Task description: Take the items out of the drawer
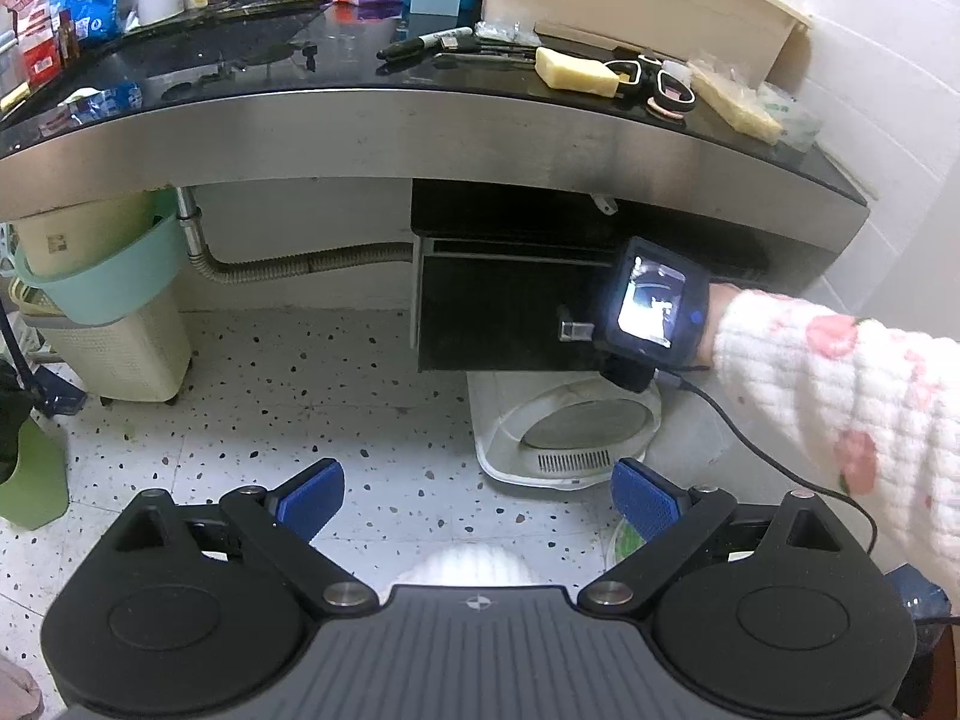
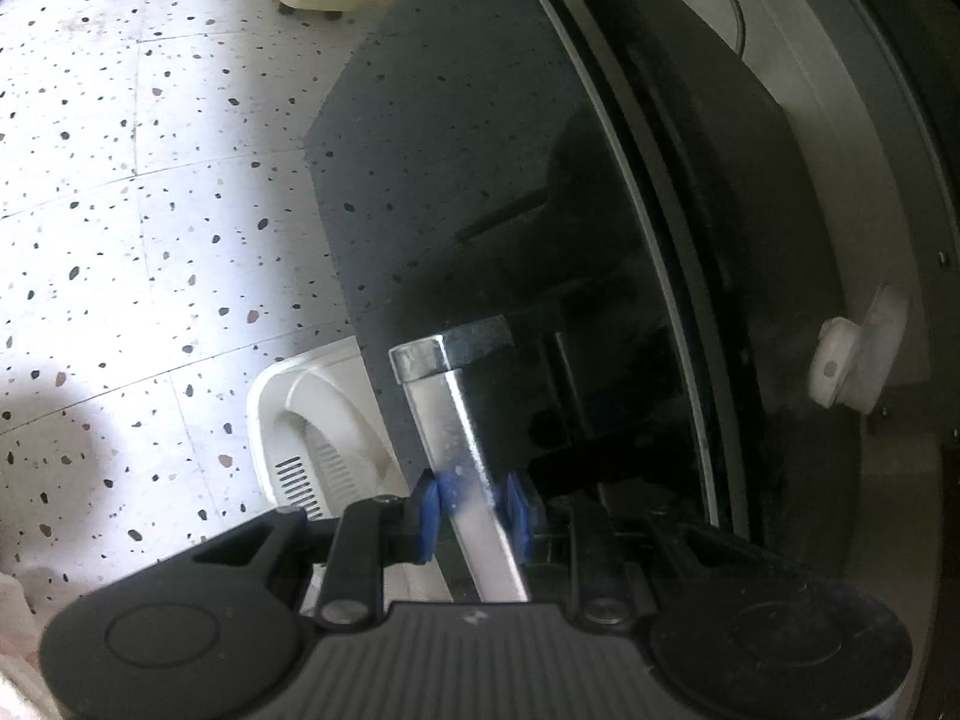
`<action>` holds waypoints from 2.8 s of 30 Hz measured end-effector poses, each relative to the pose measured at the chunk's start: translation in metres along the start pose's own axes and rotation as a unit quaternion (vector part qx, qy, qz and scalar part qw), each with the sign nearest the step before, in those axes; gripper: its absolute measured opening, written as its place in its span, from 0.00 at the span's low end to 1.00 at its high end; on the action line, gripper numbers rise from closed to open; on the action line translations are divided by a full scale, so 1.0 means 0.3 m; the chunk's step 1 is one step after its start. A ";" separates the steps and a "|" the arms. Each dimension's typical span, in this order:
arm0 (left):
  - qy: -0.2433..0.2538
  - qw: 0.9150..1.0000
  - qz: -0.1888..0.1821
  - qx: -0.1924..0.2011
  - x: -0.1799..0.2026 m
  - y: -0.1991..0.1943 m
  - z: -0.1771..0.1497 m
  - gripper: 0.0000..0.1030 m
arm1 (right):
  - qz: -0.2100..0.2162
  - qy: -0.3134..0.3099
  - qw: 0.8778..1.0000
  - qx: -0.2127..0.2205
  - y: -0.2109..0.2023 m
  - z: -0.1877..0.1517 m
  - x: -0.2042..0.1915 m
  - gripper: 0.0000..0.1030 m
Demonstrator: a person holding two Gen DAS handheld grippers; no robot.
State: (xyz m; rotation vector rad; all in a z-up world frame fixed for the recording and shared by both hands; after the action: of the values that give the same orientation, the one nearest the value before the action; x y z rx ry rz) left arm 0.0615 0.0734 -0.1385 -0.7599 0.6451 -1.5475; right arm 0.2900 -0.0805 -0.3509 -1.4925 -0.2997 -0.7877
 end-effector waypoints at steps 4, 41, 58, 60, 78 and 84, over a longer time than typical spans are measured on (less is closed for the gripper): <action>0.005 1.000 0.004 -0.003 0.008 0.006 0.004 0.94 | -0.035 -0.010 0.999 -0.007 0.032 0.038 0.021 0.22; 0.023 0.999 -0.009 0.049 0.137 0.029 0.035 0.93 | 0.030 0.497 0.849 0.179 -0.658 -0.384 0.080 0.87; 0.084 0.994 0.001 0.073 0.338 -0.119 0.032 0.94 | -0.103 0.632 0.757 0.131 -1.111 -0.570 0.108 0.97; 0.100 0.992 0.005 0.079 0.354 -0.143 0.035 0.94 | -0.104 0.631 0.758 0.124 -1.152 -0.580 0.109 0.97; 0.086 0.988 0.046 0.118 0.429 -0.351 0.070 0.94 | -0.088 0.615 0.778 0.094 -1.352 -0.603 0.080 0.96; 0.075 0.989 0.052 0.113 0.419 -0.367 0.076 0.94 | -0.089 0.623 0.771 0.098 -1.377 -0.590 0.076 0.96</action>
State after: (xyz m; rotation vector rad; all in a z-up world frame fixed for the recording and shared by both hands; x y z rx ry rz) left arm 0.0036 -0.0386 -0.0265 -0.4352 0.5971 -1.5604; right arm -0.0037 -0.2112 -0.0358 -0.4940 0.4910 -1.6624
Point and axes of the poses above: each gripper's, at about its wrist camera, not at the fingertips, and y roughly the way its jaws point, x to its right, z to its top, the point moved 4 cm from there along y, roughly the way its jaws point, and after that the axes turned 1 degree about -x, right-handed, at the moved point
